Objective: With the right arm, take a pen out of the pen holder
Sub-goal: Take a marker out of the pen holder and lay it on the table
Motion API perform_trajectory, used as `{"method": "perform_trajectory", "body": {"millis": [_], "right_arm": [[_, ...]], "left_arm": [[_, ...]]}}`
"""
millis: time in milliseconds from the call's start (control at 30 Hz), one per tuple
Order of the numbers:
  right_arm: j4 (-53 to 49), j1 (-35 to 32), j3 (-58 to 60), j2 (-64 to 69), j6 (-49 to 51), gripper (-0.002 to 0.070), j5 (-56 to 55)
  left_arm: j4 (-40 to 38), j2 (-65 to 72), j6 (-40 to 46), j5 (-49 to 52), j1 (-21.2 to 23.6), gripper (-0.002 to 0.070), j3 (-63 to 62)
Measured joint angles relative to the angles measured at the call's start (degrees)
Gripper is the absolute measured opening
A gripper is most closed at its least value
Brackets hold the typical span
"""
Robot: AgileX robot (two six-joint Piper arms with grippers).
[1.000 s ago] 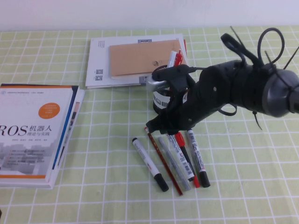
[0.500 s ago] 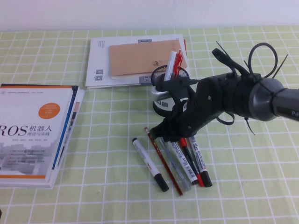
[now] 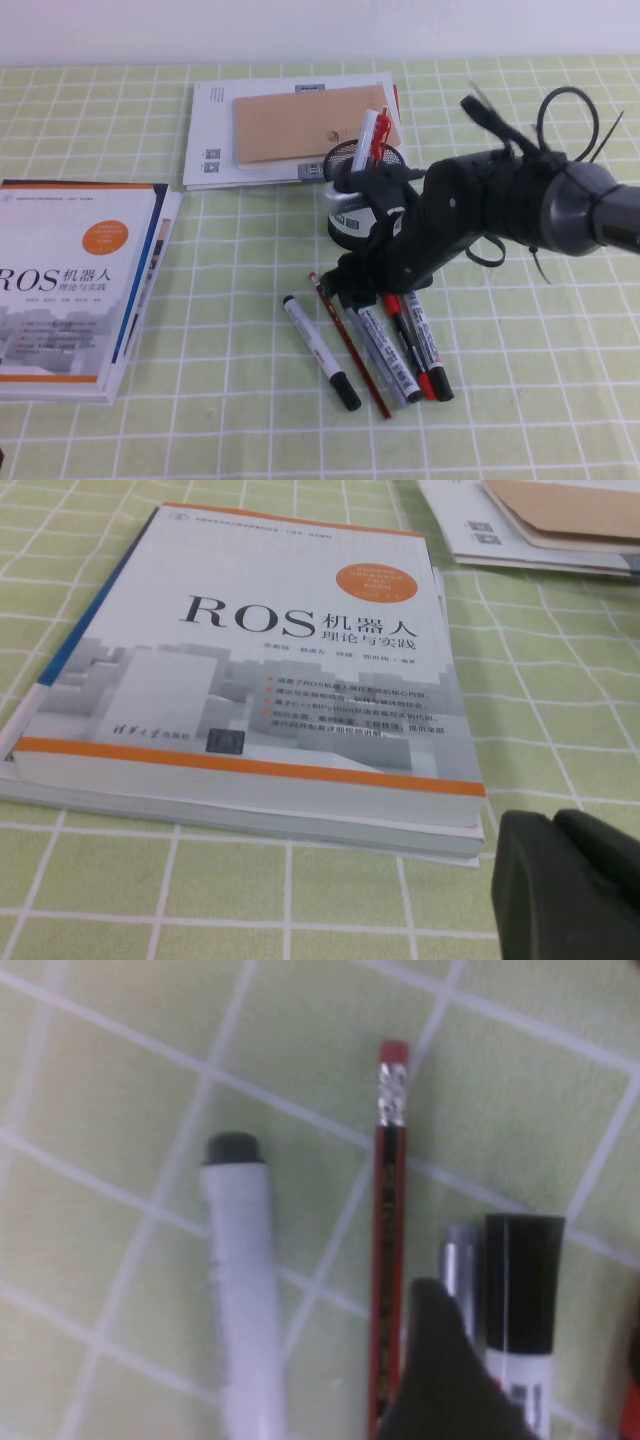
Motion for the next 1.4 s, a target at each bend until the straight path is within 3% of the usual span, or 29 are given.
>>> {"method": "perform_trajectory", "body": {"millis": [100,333,433,733,1133,1400], "right_arm": [[-0.29,0.51,0.0,-3.72,0.0,0.0313,0.89],[-1.9,2.1,0.0,-16.54,0.0,0.0038,6.7],[-3.37,2.1,0.0,-21.5,0.0,0.0004,10.52],[-5.21,2.1,2.93,-38.5,1.2,-0.0011,18.28],[-12.35,2.1,26.88,-66.79,10.14,-0.0012,18.32],[-11.74,2.1,35.69,-74.54,10.14,-0.0012,23.47]], "left_arm": [[0.0,0.0,0.0,0.0,0.0,-0.0008,0.0],[0.0,0.0,0.0,0.0,0.0,-0.0008,0.0],[0.0,0.0,0.0,0.0,0.0,-0.0008,0.0],[0.0,0.0,0.0,0.0,0.0,-0.0008,0.0],[0.0,0.0,0.0,0.0,0.0,-0.0008,0.0],[0.0,0.0,0.0,0.0,0.0,-0.0008,0.0]]}}
